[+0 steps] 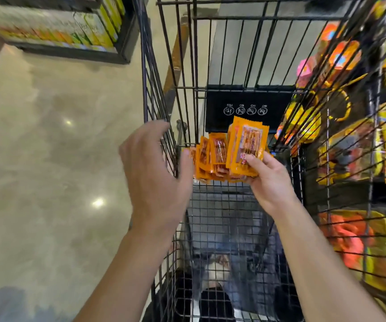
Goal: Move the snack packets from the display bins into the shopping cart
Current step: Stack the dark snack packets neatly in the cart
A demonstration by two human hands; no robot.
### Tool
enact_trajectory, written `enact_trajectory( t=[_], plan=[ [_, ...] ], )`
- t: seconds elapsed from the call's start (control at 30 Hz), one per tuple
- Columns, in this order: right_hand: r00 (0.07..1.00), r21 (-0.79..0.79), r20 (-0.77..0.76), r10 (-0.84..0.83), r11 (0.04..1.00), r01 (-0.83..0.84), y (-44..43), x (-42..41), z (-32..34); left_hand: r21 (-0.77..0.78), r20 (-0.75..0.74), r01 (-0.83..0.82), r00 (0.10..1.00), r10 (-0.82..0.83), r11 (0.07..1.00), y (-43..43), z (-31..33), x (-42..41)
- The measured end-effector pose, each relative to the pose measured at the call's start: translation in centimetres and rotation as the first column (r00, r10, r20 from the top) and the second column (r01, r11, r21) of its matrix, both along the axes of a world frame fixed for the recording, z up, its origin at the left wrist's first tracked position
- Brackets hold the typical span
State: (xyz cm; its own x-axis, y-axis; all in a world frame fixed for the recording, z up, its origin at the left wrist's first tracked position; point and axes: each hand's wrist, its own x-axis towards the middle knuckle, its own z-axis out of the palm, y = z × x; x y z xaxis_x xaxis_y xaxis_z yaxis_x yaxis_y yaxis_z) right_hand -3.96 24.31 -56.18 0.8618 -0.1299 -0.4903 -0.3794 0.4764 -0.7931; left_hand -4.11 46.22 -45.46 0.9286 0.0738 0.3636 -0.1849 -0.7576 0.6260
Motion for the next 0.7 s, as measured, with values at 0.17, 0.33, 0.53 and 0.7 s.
enact_trajectory(
  t=[0.17, 0.33, 0.53, 0.7],
  plan=[
    [0.990, 0.148, 0.080, 0.112, 0.981, -0.123, -1.5, -2.2, 1.5, -0.505, -0.600, -0.111, 0.758, -0.256, 0.856, -4.7, -1.5, 0.2],
    [0.967, 0.217, 0.053, 0.247, 0.943, -0.253, -1.1, -3.7, 1.3, -0.716, -0.697, -0.466, 0.426, -0.577, 0.520, -6.2, -5.4, 1.4],
    [0.961, -0.342, -0.039, 0.272, 0.900, -0.269, 1.7, -4.5, -1.2, -0.694, -0.719, -0.486, 0.485, -0.498, 0.531, -7.2, -10.6, 0.9],
    [0.937, -0.693, -0.110, 0.332, 0.650, -0.312, 1.4, -3.4, -2.4, -0.683, -0.729, -0.546, 0.545, -0.414, 0.484, -6.8, -12.6, 1.3]
  ],
)
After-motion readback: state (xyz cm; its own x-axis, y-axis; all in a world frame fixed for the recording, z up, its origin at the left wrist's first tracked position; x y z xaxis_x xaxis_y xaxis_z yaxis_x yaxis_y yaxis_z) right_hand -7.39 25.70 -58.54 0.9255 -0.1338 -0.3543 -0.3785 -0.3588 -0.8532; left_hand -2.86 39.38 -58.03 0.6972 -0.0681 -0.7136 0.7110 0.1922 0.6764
